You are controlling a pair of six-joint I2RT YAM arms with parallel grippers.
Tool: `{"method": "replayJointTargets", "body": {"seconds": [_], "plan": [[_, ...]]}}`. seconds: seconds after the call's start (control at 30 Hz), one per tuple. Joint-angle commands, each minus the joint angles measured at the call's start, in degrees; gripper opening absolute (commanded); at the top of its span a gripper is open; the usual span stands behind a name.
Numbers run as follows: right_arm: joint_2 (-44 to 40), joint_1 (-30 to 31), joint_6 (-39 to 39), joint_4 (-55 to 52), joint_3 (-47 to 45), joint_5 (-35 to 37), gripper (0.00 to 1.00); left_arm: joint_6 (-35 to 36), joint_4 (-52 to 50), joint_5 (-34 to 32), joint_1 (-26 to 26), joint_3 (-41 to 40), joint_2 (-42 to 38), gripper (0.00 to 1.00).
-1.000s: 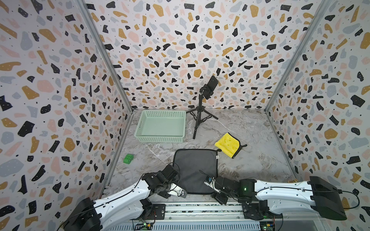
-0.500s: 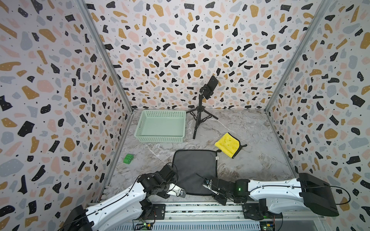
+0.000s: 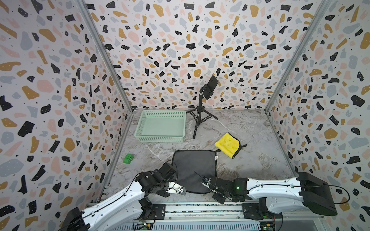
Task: Fold the square dishcloth
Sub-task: Fold the cleaning item at the center of the board.
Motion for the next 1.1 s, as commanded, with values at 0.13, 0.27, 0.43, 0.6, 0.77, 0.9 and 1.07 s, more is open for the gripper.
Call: {"method": "replayJointTargets", "body": {"seconds": [0.13,0.27,0.43,0.6,0.77,0.9,1.07], "plan": [[-9.5,0.5,6.1,-7.7,1.4,-2.3,0.00,-3.0,-9.9,-0.1,-0.2,4.0,-4.7,0.00],[-13.9,2.1,10.0,-10.1,1.8,-3.7,0.00,-4.7,-15.7,0.5,-0.2,6.1,-7.4,0.00],[-15.7,2.8,13.3,-11.0,3.3,-7.1,0.00,-6.0,-19.3,1.5,-0.2,8.5,-10.2,0.00],[-12.6,2.6,12.7,-12.2,7.8,-7.1,0.00,-5.6,-15.1,-0.3,-0.1,6.8,-11.4,0.00],[-7.6,-1.5,10.2,-14.0,12.6,-9.5,0.00,-4.7,-9.5,-0.1,2.5,6.7,-8.0,0.00],[-3.3,-8.0,7.4,-14.0,14.7,-14.2,0.00,-2.8,-6.5,4.4,9.3,8.5,-3.3,0.00],[1.9,-14.1,4.0,-14.1,16.8,-18.1,0.00,0.3,-1.5,8.6,19.3,9.6,5.2,0.00]]}}
